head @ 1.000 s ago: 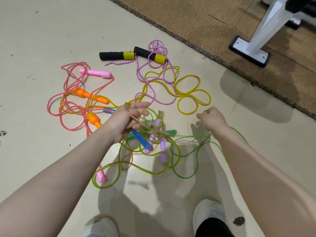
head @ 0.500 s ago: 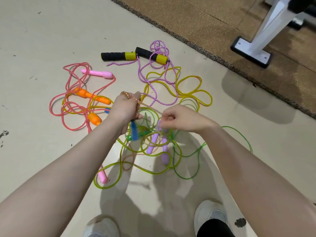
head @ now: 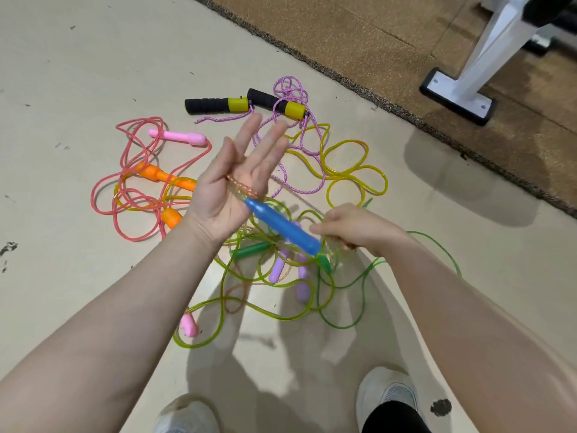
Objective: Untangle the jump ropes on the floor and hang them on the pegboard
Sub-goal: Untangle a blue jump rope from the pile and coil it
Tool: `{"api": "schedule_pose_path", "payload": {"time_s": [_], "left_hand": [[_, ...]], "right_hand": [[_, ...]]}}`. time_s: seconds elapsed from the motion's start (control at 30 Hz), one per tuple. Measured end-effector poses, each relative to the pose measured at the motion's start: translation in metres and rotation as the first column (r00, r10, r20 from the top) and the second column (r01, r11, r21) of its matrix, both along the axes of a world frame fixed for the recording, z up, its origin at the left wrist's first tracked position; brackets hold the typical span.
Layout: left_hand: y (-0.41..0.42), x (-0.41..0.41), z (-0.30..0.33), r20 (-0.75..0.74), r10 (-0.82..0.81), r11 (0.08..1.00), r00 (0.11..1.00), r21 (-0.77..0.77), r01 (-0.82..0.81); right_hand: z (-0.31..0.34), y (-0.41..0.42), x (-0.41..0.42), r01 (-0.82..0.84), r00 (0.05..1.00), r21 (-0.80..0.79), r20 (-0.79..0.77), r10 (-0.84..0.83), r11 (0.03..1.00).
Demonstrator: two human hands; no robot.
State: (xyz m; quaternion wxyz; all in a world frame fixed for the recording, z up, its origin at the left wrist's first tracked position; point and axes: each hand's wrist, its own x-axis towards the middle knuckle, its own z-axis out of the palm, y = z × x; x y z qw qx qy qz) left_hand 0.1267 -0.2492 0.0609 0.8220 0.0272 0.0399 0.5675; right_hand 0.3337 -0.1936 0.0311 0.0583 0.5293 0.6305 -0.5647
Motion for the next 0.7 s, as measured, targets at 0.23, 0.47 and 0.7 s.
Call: {"api": "schedule_pose_path", "payload": {"time_s": [0.23,0.47,0.7], "left_hand": [[-0.014,-0.034,-0.049,-0.649,0.247,0.727,0.720,-0.367,-0.580],[-0.025,-0.027,-0.040,-0.918,-0.150,0.936,0.368,-0.251,-0.246],[-0.023,0.005,-0.013,-0.975,-0.192,0.946,-0.113,-0.215,0.243]], "right_hand": [[0.018,-0.003,-0.008,-0.293,0.956,-0.134,-0.065,0.287,0.947],[0.052,0.009,-0.017,-0.150,0.850,-0.156,-0.524,0.047,0.976],[0.048,0.022,0.001,-0.038,0.949,-0.060,-0.316,0.017,0.997]]}}
